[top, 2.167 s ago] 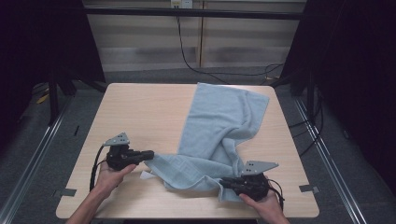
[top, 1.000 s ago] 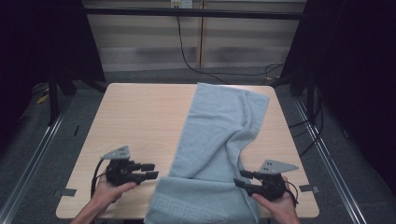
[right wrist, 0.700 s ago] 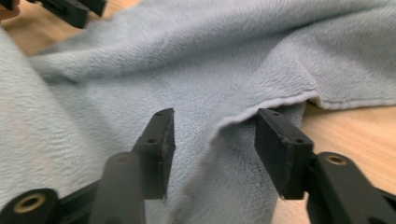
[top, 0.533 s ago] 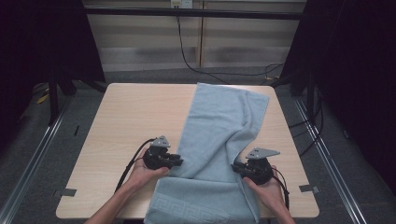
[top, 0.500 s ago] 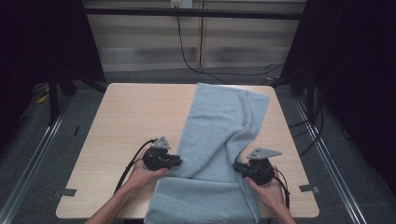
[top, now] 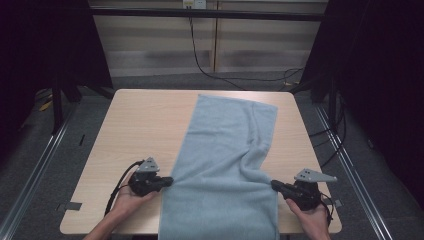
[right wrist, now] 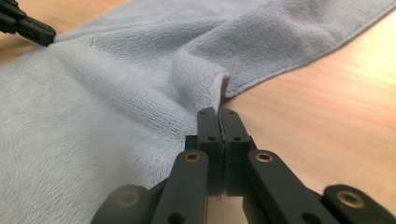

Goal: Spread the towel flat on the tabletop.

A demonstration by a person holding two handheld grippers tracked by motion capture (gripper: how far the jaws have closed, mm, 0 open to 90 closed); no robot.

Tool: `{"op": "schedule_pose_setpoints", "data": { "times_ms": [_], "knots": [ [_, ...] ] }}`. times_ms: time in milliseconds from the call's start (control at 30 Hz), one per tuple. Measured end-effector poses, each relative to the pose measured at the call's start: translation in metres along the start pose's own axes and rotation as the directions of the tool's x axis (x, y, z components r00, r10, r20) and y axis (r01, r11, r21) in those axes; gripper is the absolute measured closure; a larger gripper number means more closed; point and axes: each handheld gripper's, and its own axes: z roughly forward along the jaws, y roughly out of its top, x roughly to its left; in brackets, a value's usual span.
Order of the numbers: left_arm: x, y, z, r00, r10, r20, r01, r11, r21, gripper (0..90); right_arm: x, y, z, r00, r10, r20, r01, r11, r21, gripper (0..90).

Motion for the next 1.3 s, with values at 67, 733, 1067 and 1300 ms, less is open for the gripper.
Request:
{"op": "schedule_pose_setpoints", "data": {
  "times_ms": [67, 733, 1067, 1300],
  "knots": [
    [-0.008, -0.011, -0.011, 0.9998, 0.003, 0.022, -0.003, 0.9999, 0.011, 86.6, 0.009, -0.004, -0.001, 0.9996, -0.009, -0.025, 0.009, 1.000, 0.012, 86.6],
    [0.006, 0.017, 0.017, 0.9990, -0.027, -0.036, 0.026, 0.9991, -0.034, 62.6, 0.008, 0.032, 0.082, 0.9868, -0.132, -0.095, 0.145, 0.977, 0.154, 72.3],
    [0.019, 0.021, 0.024, 0.9982, -0.049, -0.036, 0.046, 0.9962, -0.074, 57.1, -0.019, 0.026, 0.074, 0.9912, -0.114, 0.067, 0.099, 0.974, 0.203, 74.8],
    [0.008, 0.018, 0.022, 0.9995, -0.008, -0.032, 0.006, 0.9984, -0.056, 51.3, -0.002, 0.009, 0.053, 0.9921, -0.124, 0.020, 0.117, 0.971, 0.210, 74.9]
  ]
}}
